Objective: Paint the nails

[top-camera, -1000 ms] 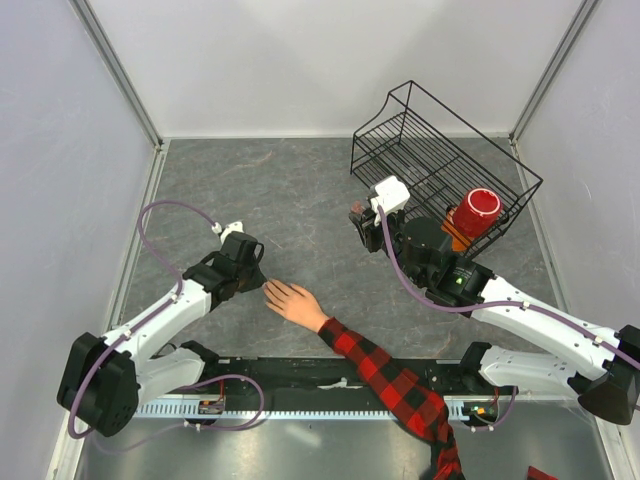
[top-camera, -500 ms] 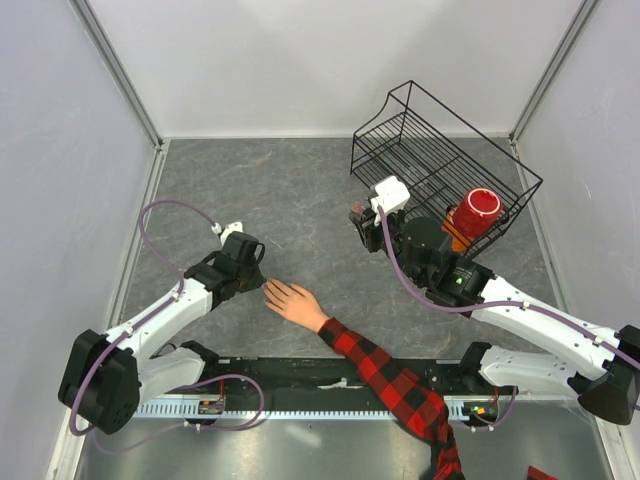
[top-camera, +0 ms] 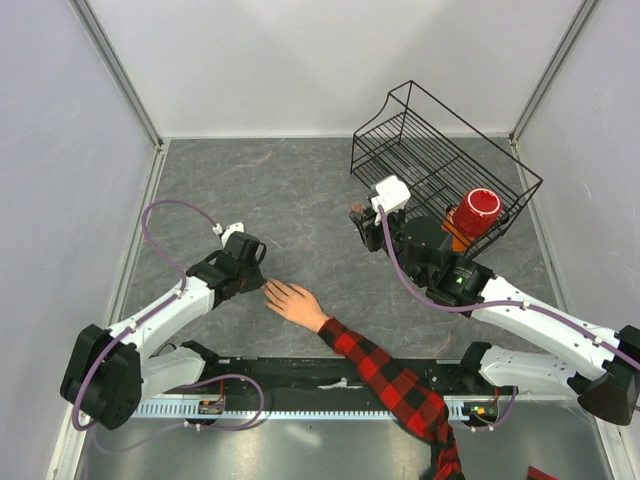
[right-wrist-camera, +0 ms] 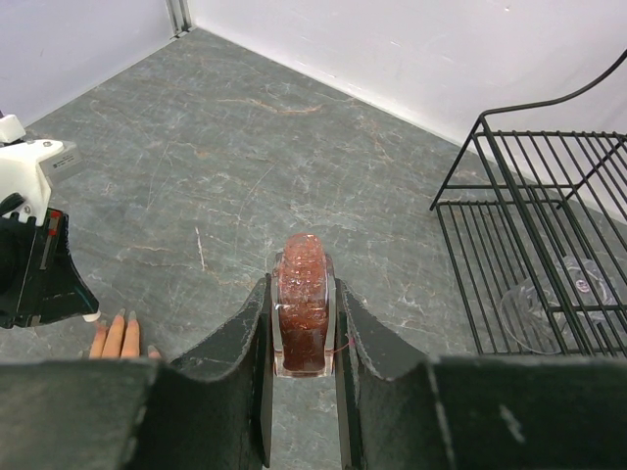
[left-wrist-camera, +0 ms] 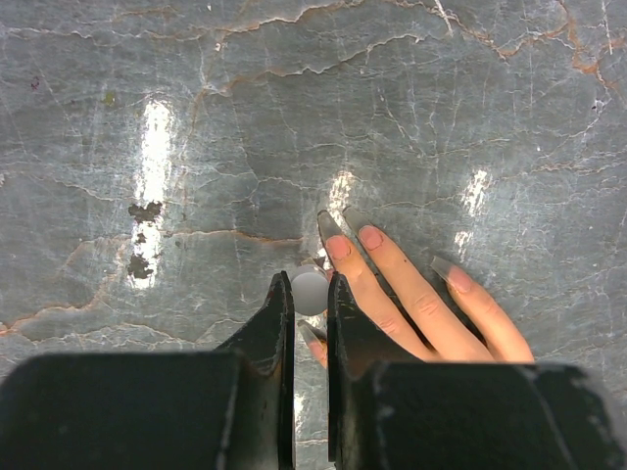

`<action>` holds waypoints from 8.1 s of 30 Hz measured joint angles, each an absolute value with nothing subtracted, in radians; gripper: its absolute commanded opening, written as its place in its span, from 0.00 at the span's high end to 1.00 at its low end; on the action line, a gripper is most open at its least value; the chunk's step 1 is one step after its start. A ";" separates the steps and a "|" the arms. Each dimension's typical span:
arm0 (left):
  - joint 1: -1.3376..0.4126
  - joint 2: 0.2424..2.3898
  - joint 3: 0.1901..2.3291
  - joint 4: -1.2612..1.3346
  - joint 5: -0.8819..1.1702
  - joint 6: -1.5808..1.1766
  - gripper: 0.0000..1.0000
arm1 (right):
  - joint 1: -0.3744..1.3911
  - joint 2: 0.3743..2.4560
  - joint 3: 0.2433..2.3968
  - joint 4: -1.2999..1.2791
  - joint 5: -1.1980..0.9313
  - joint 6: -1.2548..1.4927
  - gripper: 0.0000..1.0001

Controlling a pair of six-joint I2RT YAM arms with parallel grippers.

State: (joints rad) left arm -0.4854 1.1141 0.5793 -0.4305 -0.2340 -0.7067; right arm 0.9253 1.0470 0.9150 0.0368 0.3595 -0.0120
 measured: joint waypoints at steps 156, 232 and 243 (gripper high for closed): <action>-0.471 1.135 0.566 -0.386 -0.261 -0.706 0.98 | 0.898 1.095 0.915 0.033 0.287 0.036 1.00; -0.466 1.150 0.585 -0.397 -0.234 -0.690 0.98 | 0.893 1.097 0.915 0.029 0.281 0.049 1.00; -0.466 1.149 0.616 -0.395 -0.261 -0.675 0.98 | 0.892 1.097 0.915 0.029 0.281 0.049 1.00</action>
State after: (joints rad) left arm -0.4660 1.1488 0.6159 -0.3950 -0.2611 -0.6754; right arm 0.8925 1.0973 0.9150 0.0288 0.2806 0.0486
